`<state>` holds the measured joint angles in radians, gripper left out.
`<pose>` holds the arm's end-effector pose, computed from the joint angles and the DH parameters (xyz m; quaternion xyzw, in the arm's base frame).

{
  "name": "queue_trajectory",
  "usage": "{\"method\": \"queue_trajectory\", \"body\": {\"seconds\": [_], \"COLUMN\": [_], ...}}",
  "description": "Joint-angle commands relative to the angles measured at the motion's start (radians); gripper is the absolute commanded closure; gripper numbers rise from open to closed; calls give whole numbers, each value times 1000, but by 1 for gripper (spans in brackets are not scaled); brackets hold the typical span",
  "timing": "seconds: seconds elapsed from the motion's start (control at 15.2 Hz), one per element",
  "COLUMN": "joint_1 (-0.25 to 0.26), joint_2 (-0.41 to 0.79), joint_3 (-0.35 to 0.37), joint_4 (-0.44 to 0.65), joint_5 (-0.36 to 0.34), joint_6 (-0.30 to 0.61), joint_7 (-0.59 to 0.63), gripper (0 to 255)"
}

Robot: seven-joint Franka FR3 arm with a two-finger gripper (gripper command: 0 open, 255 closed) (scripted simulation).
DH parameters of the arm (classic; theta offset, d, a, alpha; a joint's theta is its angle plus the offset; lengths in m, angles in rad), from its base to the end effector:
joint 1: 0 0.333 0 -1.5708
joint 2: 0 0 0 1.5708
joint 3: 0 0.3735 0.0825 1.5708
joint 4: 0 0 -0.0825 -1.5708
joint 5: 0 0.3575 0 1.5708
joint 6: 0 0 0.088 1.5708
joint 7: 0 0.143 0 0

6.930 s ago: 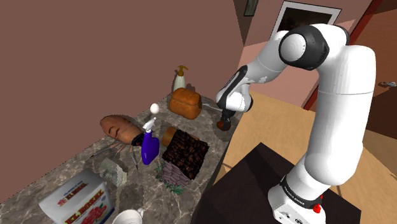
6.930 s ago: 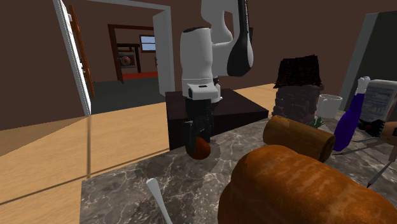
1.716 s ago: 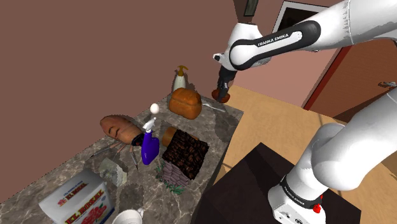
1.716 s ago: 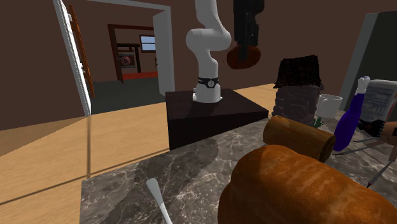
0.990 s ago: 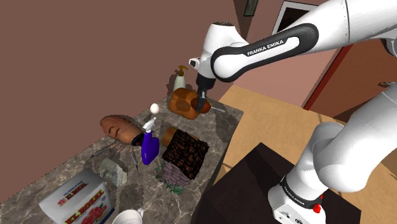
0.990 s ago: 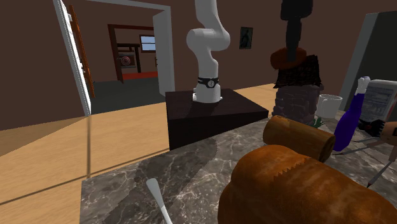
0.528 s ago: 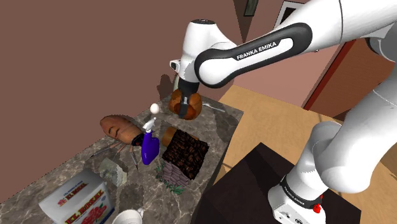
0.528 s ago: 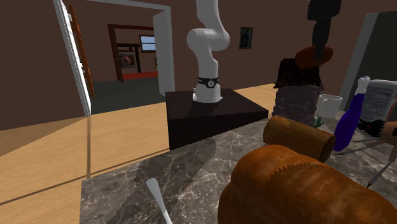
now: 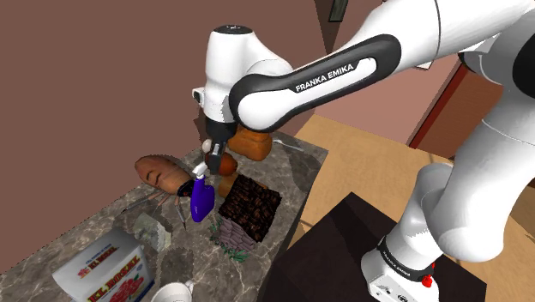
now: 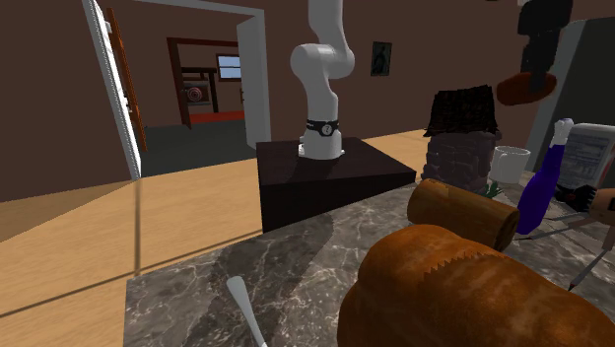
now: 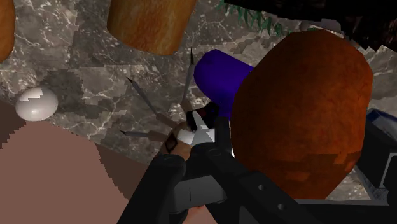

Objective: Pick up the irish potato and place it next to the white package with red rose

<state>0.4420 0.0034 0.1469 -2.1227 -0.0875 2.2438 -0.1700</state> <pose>0.4480 0.2932 0.4564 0.9171 0.3928 0.0649 0.0225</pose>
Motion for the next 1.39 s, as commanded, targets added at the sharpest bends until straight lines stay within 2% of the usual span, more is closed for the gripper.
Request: {"method": "queue_trajectory", "body": {"seconds": [0.0, 0.4, 1.32], "joint_1": [23, 90, 96], "joint_2": [44, 180, 263], "joint_3": [23, 66, 55], "joint_4": [61, 239, 153], "joint_5": [-14, -61, -101], "joint_6": [-21, -77, 87], "joint_7": [53, 179, 216], "gripper": [255, 255, 255]}}
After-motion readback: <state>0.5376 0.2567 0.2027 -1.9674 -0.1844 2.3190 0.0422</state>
